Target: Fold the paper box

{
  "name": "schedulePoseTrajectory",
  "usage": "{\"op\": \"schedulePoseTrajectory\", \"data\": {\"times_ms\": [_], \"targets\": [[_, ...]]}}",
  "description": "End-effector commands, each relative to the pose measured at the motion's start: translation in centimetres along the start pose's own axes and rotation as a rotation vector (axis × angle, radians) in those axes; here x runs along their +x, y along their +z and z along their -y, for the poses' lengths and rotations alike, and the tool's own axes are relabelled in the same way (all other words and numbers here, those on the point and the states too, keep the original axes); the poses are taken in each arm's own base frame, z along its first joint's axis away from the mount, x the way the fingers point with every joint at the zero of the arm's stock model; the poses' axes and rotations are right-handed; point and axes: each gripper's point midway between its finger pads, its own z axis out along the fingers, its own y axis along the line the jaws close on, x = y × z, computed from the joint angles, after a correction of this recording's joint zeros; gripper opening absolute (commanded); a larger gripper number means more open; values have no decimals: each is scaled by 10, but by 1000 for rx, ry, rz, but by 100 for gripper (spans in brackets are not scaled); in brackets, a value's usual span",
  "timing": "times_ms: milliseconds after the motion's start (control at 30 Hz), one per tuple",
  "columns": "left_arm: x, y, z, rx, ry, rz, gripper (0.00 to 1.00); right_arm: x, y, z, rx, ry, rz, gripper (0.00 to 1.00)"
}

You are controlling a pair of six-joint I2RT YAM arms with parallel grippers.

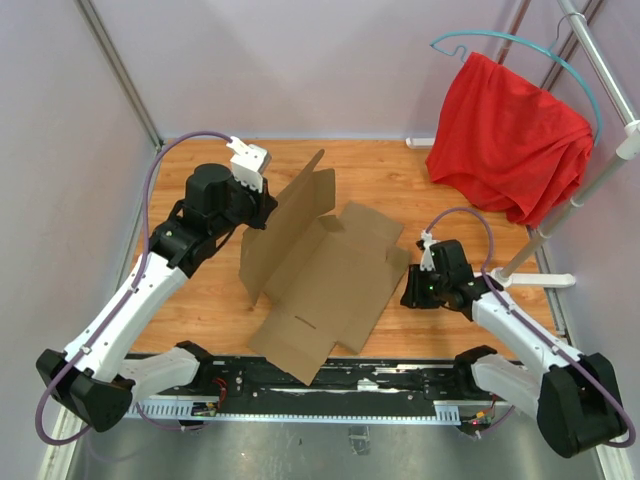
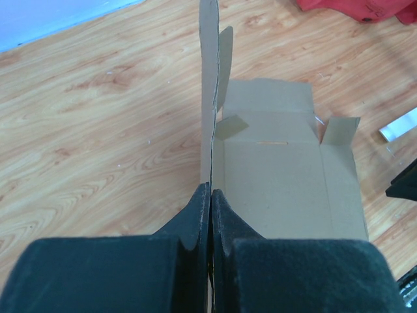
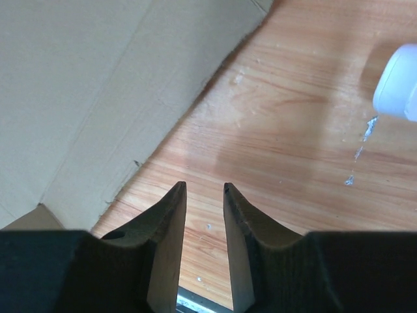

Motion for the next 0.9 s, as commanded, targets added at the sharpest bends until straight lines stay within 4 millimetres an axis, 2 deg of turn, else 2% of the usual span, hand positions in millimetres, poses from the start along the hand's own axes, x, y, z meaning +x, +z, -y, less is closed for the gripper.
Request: {"op": "schedulePoseTrajectory", "data": {"times_ms": [0,133,167,200,300,400,467,633,700,867], "targets": [[-1,0,1,3,-1,9,0,17,9,11,56,28,-62,30],[1,1,0,3,1,3,0,10,15,9,56,20,-43,28],[2,1,0,4,3,2,0,5,15,10,65,21,-27,29],[3,2,0,4,2,1,0,-1,15,10,70,18,-6,35],[5,2,1,11,1,-2,0,-27,10,13,115,-14,66,51],[6,3,1,10,4,-4,0,-64,-1,15,160,-41,146,54],[7,3,0,8,6,-3,0,-89,-7,19,200,-31,192,50],[5,1,3,24,8,9,0,-137,-4,35,254,29,225,18],[4,0,6,38,7,13,0,-149,2,38,262,30,215,15],[-2,-4,11,64,5,32,0,-157,25,39,247,20,160,14]]}}
